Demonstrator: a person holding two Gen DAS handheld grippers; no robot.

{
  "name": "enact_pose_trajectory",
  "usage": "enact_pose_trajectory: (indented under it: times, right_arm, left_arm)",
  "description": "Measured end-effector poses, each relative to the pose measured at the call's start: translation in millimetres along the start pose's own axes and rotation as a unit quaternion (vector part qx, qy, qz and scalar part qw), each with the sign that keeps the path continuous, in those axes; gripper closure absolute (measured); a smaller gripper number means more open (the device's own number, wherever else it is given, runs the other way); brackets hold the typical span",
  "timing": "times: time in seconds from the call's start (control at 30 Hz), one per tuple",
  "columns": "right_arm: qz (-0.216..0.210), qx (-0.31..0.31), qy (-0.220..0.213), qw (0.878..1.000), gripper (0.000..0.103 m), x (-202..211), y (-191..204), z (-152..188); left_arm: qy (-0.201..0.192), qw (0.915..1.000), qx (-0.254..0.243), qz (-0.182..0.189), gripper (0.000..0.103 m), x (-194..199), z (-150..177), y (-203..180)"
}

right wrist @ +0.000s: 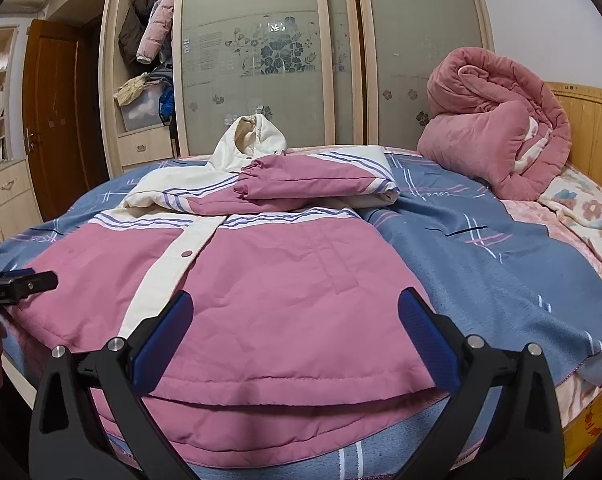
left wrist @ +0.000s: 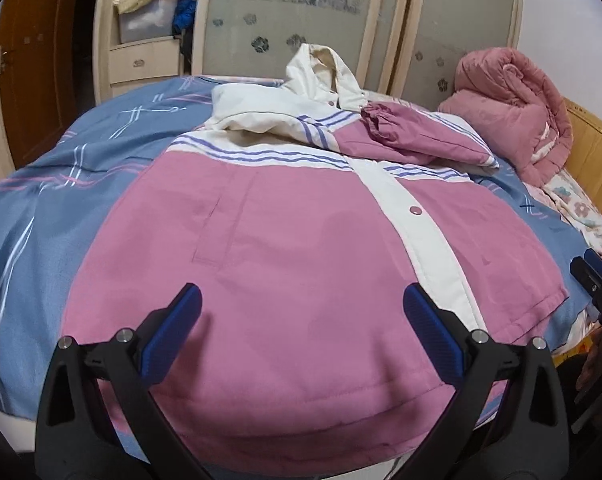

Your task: Fold large clothes

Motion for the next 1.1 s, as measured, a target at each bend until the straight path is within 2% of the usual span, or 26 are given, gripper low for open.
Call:
enact_pose_trajectory:
  times: [0.13,0.27,0.4,0.47,0.53,0.63,0.77,0.9,0.93,1.0,1.03,1.1]
  right_arm:
    - [-0.010,-0.003,0.004,1.000,0.001,0,-2,-1]
    - [-0.020,-0.010,0.012,1.000,0.001,-3,-3,-2]
    - [-0.027,-0.018,0.016,0.999,0.001,-7,-6,-3]
    - [-0.029,-0.023,0.021,0.999,0.001,-9,-7,-4]
    - [-0.030,-0.027,0.027,0.999,0.001,-13,-9,-4]
    - [-0.032,-0.031,0.031,0.999,0.001,-16,-11,-4]
    - [-0.036,-0.042,0.035,0.998,0.001,-18,-16,-7]
    - [-0.040,-0.051,0.033,0.997,0.001,-18,-20,-9]
    - [-0.041,-0.053,0.034,0.997,0.001,-18,-21,-10]
    - [-0.042,-0.055,0.035,0.997,0.001,-20,-21,-10]
    - [-0.041,-0.055,0.036,0.997,0.001,-21,-20,-11]
    - [-0.041,-0.055,0.038,0.997,0.001,-22,-20,-11]
  left_arm:
    - [0.018,0.9979,-0.059,0.016,0.002,-10,-42,-14]
    - [0.038,0.9950,-0.083,0.040,0.002,-41,-102,-26]
    - [0.086,0.9895,-0.068,0.094,0.002,-104,-169,-43]
    - [0.103,0.9878,-0.055,0.103,0.002,-138,-194,-50]
    - [0.124,0.9856,-0.049,0.104,0.002,-173,-217,-60]
    - [0.141,0.9854,-0.038,0.088,0.002,-227,-243,-73]
    - [0.165,0.9844,-0.019,0.058,0.005,-279,-255,-76]
    - [0.193,0.9802,0.001,0.046,0.009,-315,-253,-76]
    - [0.194,0.9799,0.001,0.047,0.014,-319,-253,-79]
    - [0.195,0.9794,0.004,0.054,0.046,-325,-252,-82]
    - [0.196,0.9783,0.011,0.067,0.076,-325,-252,-85]
    - [0.184,0.9812,0.013,0.058,0.082,-320,-257,-90]
Point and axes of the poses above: each gripper's, at about its wrist camera, not at the fingertips, and x roughly against the way its jaws point, y to its left, z to its underside, the point moved 1 cm from there along -x, roughly the way its jaws point, and after that the axes turned 7 degrees about -x, right-handed, at the moved point
